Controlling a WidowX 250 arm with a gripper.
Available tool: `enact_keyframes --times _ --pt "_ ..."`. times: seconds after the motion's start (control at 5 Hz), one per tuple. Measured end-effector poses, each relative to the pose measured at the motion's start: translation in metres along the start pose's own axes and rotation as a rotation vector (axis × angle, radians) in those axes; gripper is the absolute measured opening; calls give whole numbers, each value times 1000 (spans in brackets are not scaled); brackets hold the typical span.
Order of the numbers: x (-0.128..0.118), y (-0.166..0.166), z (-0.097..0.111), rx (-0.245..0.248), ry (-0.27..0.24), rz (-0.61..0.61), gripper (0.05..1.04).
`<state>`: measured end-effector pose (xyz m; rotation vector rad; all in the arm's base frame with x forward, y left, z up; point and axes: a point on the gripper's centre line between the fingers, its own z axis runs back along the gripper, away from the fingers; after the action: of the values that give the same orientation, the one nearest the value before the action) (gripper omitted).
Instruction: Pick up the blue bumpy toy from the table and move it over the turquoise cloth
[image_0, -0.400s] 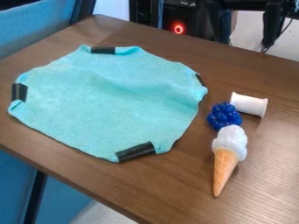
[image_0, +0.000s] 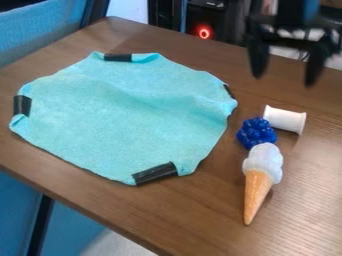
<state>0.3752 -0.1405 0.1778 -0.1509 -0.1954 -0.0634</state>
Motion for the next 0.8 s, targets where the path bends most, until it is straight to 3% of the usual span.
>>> enact_keyframes --times 0.2,0.6,0.8 --pt "-3 -23 -9 28 -28 -33 1000" --pt "-8 -20 -50 180 20 -28 1000" --pt "-6 -14 -50 199 11 -11 1000"
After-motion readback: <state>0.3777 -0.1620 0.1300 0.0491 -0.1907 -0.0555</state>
